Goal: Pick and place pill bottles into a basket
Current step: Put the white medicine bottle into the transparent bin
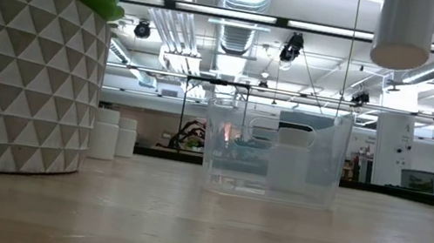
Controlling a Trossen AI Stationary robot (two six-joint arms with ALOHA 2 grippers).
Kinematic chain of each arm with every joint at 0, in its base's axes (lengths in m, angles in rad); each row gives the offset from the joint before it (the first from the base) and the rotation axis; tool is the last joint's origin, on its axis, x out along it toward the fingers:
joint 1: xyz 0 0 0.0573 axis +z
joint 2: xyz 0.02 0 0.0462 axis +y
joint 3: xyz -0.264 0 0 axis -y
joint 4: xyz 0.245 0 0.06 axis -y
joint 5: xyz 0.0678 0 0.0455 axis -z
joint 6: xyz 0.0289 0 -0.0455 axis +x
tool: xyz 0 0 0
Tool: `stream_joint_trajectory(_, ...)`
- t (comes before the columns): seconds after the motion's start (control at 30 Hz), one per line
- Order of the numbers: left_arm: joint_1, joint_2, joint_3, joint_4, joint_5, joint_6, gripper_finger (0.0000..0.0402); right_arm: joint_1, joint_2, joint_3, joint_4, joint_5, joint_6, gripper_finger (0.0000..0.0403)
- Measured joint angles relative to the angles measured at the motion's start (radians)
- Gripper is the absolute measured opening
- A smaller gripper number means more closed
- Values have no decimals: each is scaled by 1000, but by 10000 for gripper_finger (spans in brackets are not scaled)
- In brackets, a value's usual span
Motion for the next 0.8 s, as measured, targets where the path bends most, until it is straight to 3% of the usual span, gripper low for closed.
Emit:
stream_joint_trajectory(0.27,0,0,0,0,0,0,207,-38,0,21,-19,0,-82,147)
stream_joint_trajectory(0.8,0,2,0,0,0,0,207,-156,21,21,-42,3,-491,147)
